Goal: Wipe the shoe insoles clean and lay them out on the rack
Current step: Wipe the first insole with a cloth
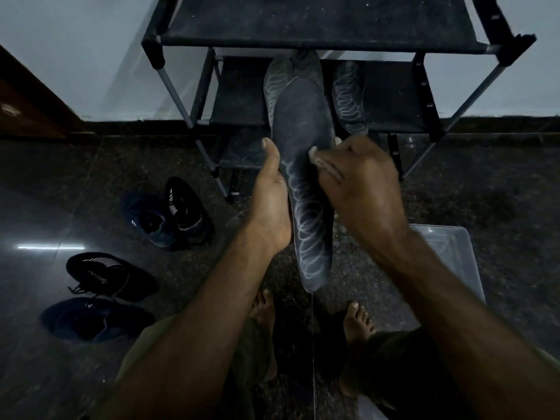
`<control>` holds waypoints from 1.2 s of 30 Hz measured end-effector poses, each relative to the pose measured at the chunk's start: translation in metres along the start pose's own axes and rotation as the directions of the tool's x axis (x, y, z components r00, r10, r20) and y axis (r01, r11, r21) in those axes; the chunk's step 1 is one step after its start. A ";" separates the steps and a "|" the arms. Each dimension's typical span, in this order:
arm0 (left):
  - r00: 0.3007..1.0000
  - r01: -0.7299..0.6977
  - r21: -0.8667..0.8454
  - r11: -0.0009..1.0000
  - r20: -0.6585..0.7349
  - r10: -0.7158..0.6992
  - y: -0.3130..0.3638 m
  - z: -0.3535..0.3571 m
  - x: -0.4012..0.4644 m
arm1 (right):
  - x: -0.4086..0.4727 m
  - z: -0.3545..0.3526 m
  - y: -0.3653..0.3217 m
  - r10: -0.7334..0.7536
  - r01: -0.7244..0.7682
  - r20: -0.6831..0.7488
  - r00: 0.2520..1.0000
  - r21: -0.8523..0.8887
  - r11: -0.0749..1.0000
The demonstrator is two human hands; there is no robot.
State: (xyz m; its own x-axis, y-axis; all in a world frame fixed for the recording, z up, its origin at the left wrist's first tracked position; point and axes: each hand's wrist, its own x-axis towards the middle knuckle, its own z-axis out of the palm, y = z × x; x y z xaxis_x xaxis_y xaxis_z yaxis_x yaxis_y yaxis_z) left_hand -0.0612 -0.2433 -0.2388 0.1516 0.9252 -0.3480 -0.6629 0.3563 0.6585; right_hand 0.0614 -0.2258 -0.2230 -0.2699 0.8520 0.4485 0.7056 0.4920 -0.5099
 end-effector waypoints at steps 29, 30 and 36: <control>1.000 -0.003 0.103 0.995 -0.025 0.005 -0.005 0.001 0.000 | 0.007 -0.006 0.008 -0.078 0.076 0.033 0.996 0.070 0.995; 0.999 -0.006 0.115 0.993 -0.034 0.010 -0.006 0.001 0.000 | 0.006 -0.004 0.004 -0.071 0.069 0.026 0.997 0.087 0.994; 0.999 -0.031 0.066 0.997 -0.015 0.032 -0.002 -0.007 0.002 | 0.001 -0.004 -0.006 -0.245 0.237 0.174 0.954 0.066 0.969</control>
State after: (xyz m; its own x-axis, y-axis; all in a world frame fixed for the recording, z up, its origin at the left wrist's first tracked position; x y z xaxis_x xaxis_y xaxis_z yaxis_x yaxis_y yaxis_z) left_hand -0.0649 -0.2426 -0.2454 0.1196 0.9339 -0.3368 -0.6171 0.3357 0.7117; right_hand 0.0599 -0.2287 -0.2169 -0.5441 0.7235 0.4248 0.5770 0.6903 -0.4365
